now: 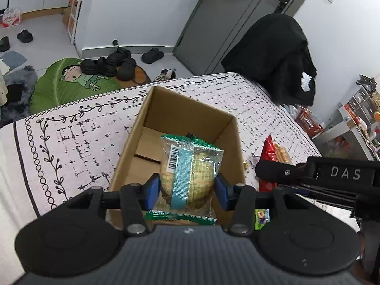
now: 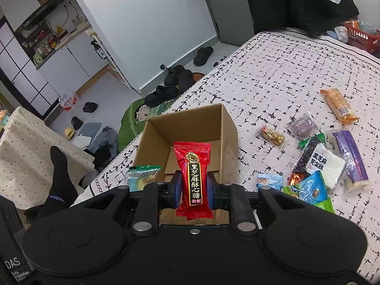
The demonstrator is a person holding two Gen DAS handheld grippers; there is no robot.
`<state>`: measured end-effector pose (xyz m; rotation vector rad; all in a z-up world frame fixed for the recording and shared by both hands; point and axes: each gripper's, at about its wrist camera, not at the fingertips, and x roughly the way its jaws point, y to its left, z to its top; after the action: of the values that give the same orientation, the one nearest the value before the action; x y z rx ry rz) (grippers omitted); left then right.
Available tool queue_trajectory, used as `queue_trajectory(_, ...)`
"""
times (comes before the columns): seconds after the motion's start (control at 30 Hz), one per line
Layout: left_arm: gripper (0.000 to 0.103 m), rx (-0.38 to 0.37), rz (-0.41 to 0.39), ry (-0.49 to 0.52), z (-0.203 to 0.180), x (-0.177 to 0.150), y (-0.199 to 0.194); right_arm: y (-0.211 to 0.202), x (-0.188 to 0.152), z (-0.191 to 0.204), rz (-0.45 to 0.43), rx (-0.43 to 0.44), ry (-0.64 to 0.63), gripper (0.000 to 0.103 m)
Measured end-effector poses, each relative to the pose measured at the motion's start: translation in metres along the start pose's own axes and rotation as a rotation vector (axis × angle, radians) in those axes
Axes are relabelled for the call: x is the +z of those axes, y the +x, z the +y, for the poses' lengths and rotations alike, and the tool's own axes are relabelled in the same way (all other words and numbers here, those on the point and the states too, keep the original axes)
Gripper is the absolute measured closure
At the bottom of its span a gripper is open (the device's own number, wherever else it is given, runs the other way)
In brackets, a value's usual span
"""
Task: Organize snacks
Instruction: 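Carry cracker pack into the box with left tool while right tool carries candy bar, then open right tool to drop red candy bar into the box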
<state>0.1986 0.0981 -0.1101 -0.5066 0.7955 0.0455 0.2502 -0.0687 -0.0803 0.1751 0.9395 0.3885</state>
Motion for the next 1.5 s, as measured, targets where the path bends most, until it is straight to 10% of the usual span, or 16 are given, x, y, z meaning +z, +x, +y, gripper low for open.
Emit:
queue_trajectory(0.5,0.015,0.024,-0.022,-0.064,0.006,0.008,-0.013,0.008,0.019,0.009,-0.003,0.029,-0.008,0.077)
queue_trajectory(0.63,0.013,0.035,-0.018,-0.075,0.007,0.007,-0.013,-0.001,0.022,0.008,-0.019,0.049,-0.007,0.042)
queue_trajectory(0.87,0.012,0.077,-0.041,-0.051,-0.004,0.006,-0.02,-0.027,0.018,-0.009,-0.072,-0.008,-0.004,0.013)
queue_trajectory(1.5,0.0,0.102,-0.124,0.172,-0.077,-0.011,-0.042,-0.09,-0.013,-0.089,-0.156,-0.136,0.048,0.0)
